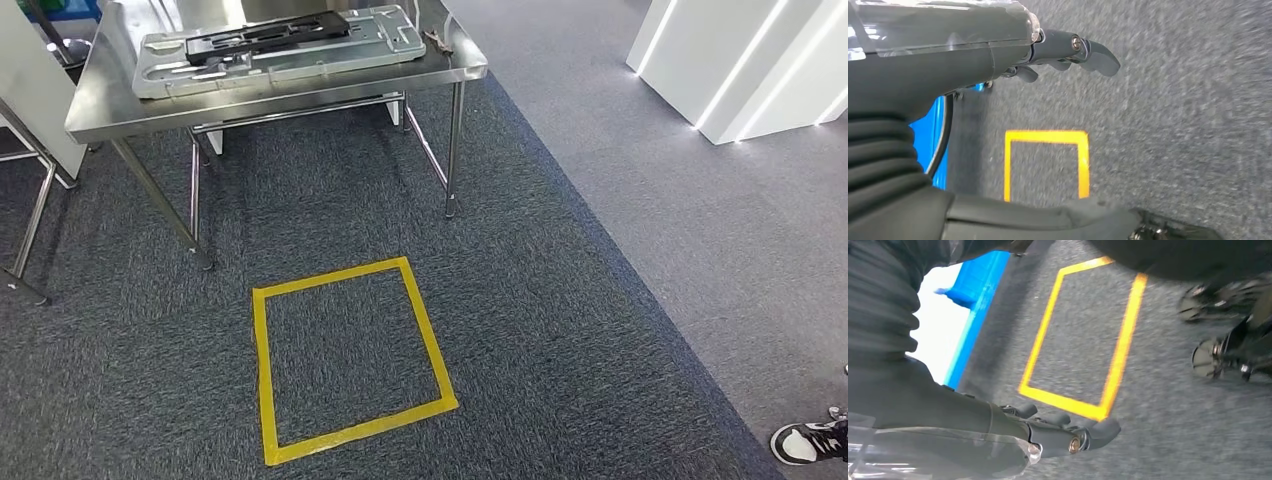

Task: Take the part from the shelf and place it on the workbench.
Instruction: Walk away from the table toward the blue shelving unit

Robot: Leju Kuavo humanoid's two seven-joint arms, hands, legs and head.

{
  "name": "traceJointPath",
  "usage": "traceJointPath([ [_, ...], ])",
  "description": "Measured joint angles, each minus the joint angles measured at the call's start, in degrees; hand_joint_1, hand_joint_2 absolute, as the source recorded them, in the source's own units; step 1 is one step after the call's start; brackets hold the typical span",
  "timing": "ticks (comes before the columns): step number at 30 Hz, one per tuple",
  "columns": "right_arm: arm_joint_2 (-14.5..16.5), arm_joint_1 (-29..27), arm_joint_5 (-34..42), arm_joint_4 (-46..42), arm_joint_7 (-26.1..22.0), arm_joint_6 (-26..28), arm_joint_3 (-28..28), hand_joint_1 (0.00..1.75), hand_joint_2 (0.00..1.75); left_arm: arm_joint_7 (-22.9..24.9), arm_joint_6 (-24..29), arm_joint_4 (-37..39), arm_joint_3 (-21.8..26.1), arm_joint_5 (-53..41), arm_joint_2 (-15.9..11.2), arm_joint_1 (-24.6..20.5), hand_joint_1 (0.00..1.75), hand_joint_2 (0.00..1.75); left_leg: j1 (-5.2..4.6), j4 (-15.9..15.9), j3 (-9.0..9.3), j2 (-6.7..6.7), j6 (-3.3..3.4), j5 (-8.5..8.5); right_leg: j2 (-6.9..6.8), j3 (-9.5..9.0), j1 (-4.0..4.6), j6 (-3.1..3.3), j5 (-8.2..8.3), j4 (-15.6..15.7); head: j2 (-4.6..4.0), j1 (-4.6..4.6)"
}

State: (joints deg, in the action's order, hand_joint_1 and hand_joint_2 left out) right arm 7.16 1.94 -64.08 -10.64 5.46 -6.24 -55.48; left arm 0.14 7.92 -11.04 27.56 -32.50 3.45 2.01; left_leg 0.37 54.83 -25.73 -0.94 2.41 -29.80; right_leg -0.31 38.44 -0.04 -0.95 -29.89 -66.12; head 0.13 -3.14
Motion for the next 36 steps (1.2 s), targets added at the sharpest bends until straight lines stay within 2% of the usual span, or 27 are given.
traceJointPath([
  [1,-0.1,-0.4,1.5,0.0,-0.1,0.2,1.1,0.00,1.75,0.0,-0.2,-0.2,-0.1,0.8,-0.1,0.0,0.00,0.44,0.00,0.1,-0.49,-0.01,0.00,0.33,0.07,1.44,-0.25,-0.33,-2.13,-3.9,0.00,0.01],
  [2,-0.2,-0.9,3.1,0.0,-0.1,0.4,2.4,0.00,1.75,0.0,-0.4,-0.5,-0.4,1.6,-0.1,0.1,0.00,0.00,0.01,0.2,-0.93,-0.01,-0.11,0.59,0.09,2.44,-0.49,-0.64,-3.57,-7.0,0.00,0.01],
  [3,-0.2,-1.4,4.5,0.0,-0.2,0.5,3.5,0.00,1.75,0.0,-0.6,-0.9,-0.7,2.3,-0.2,0.0,0.00,0.00,0.06,0.3,-1.22,-0.01,-0.24,0.77,0.09,2.34,-0.69,-0.89,-3.71,-8.0,0.00,0.01],
  [4,-0.4,-2.0,5.9,0.0,-0.4,0.7,4.7,0.00,1.75,0.0,-0.8,-1.3,-1.1,3.0,-0.2,-0.1,0.00,0.00,0.13,0.4,-1.38,0.00,-0.39,0.87,0.08,1.05,-0.90,-1.09,-2.80,-6.6,0.00,0.01],
  [6,-0.6,-3.1,8.9,0.0,-0.7,0.9,7.2,0.00,0.87,0.0,-1.1,-2.4,-2.0,4.6,-0.3,-0.4,0.00,0.00,0.28,0.7,-1.42,0.03,-0.85,0.83,0.06,-3.98,-1.32,-1.35,0.34,1.3,0.00,0.01],
  [7,-0.7,-3.6,10.5,0.0,-0.8,1.1,8.5,0.00,0.44,0.0,-1.3,-3.0,-2.5,5.4,-0.3,-0.6,0.00,0.00,0.24,0.9,-1.48,0.05,-1.20,0.67,0.14,-6.15,-1.33,-1.23,1.41,5.1,0.00,0.02],
  [8,-0.8,-4.0,12.0,0.0,-0.9,1.2,9.9,0.00,0.00,0.0,-1.4,-3.6,-3.1,6.1,-0.5,-0.7,0.00,0.00,0.16,1.2,-1.56,0.06,-1.52,0.51,0.22,-7.48,-1.38,-0.99,1.96,7.6,0.00,0.02],
  [9,-0.8,-4.4,13.6,0.0,-1.0,1.4,11.2,0.00,0.00,0.0,-1.6,-4.1,-3.7,6.9,-0.7,-0.8,0.00,0.00,0.00,1.5,-1.68,0.06,-1.44,0.31,0.31,-7.94,-1.35,-0.72,1.97,8.7,0.00,0.03],
  [12,-1.0,-5.2,17.8,-0.1,-1.4,1.8,15.1,0.00,0.00,0.0,-2.2,-5.1,-5.5,9.1,-1.1,-0.9,0.00,0.00,-0.13,1.6,-1.73,0.10,-0.52,0.25,0.36,-7.93,-1.10,-0.14,2.03,8.8,0.00,0.03],
  [17,-1.8,-5.9,24.9,-1.4,-2.0,2.5,21.3,0.00,0.00,0.0,-3.0,-6.1,-8.6,12.7,-1.4,0.2,0.00,0.00,0.18,1.2,-1.67,0.15,-1.34,0.60,0.32,-7.81,-0.73,0.46,1.94,8.8,0.00,0.03],
  [23,-3.0,-6.6,34.4,-3.5,-2.8,3.4,29.2,0.00,0.00,-0.1,-4.1,-7.1,-12.7,17.5,-1.7,1.7,0.00,0.00,0.35,1.1,-1.69,0.19,-2.40,0.64,0.29,-7.81,-0.60,0.59,1.88,8.7,0.00,0.03],
  [36,-5.0,-8.5,53.7,-8.2,-4.4,5.3,45.0,0.00,0.00,-0.1,-6.5,-9.1,-21.2,27.4,-2.4,4.7,0.00,0.00,0.10,1.3,-1.80,0.18,-2.58,0.49,0.29,-7.85,-0.67,0.56,1.90,8.7,0.00,0.03],
])
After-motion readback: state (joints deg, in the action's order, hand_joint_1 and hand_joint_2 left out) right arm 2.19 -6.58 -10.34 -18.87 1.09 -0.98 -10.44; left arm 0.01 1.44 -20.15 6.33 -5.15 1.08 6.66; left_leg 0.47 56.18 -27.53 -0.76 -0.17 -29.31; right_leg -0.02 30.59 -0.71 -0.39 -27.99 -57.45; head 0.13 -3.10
